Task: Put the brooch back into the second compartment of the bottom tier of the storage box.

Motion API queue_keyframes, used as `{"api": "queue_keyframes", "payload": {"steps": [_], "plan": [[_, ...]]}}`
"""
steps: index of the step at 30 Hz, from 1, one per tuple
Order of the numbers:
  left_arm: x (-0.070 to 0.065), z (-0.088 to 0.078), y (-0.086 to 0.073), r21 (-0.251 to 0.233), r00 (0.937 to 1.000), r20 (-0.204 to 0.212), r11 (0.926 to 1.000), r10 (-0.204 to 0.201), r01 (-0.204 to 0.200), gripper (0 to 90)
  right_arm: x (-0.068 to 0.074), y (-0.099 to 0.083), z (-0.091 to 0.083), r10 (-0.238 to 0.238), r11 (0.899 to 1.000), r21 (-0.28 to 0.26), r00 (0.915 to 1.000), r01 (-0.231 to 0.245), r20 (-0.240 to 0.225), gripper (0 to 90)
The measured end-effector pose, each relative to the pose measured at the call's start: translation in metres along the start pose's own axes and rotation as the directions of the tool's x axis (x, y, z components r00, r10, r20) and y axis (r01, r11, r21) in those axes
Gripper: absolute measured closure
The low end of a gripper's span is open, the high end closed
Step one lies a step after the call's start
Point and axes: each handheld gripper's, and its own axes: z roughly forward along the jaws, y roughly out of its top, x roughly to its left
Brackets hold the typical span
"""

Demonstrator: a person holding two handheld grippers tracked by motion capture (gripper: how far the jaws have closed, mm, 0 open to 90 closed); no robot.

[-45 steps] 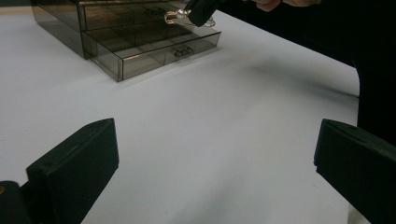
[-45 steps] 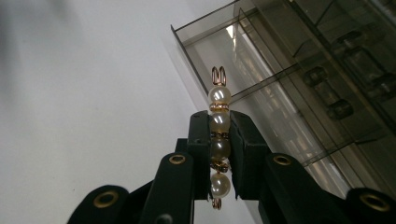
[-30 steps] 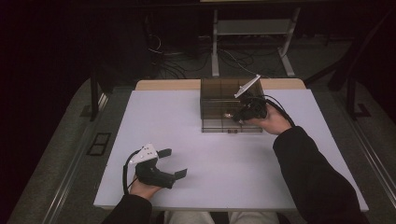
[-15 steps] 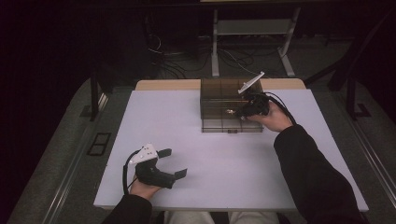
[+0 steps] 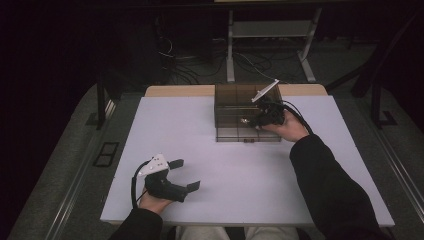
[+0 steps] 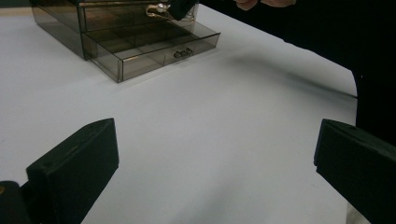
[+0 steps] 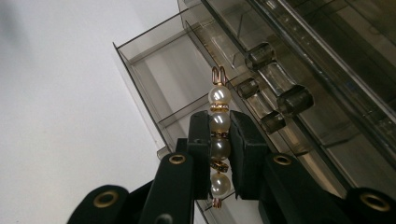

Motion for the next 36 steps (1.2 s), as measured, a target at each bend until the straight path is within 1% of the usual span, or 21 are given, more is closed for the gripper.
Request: {"api": "queue_keyframes", "payload": {"steps": [11,22,23,24,36], "plan": [[0.0,0.0,0.0,0.003,1.0,0.002,1.0,0.005,-0.005,0.0,0.0,0.0,0.009,0.0,1.0,0.014,1.0,0.0,-0.001,78.7],[0.0,0.0,0.0,0.003,1.0,0.003,1.0,0.005,-0.005,0.0,0.002,0.0,0.019,-0.008,0.999,0.035,0.9999,0.008,0.006,78.7],[0.0,0.0,0.0,0.002,1.0,0.003,1.0,0.004,-0.004,0.0,0.002,0.0,0.02,-0.006,0.999,0.036,1.0,0.006,0.002,78.7],[0.0,0.0,0.0,0.001,1.0,0.003,1.0,0.003,-0.003,0.0,0.002,0.001,0.022,-0.013,0.999,0.037,0.9999,0.013,0.001,78.7],[0.0,0.0,0.0,0.003,1.0,0.004,1.0,0.003,-0.003,0.0,0.001,-0.001,0.029,-0.008,0.998,0.057,0.9999,0.008,0.01,78.6]]}}
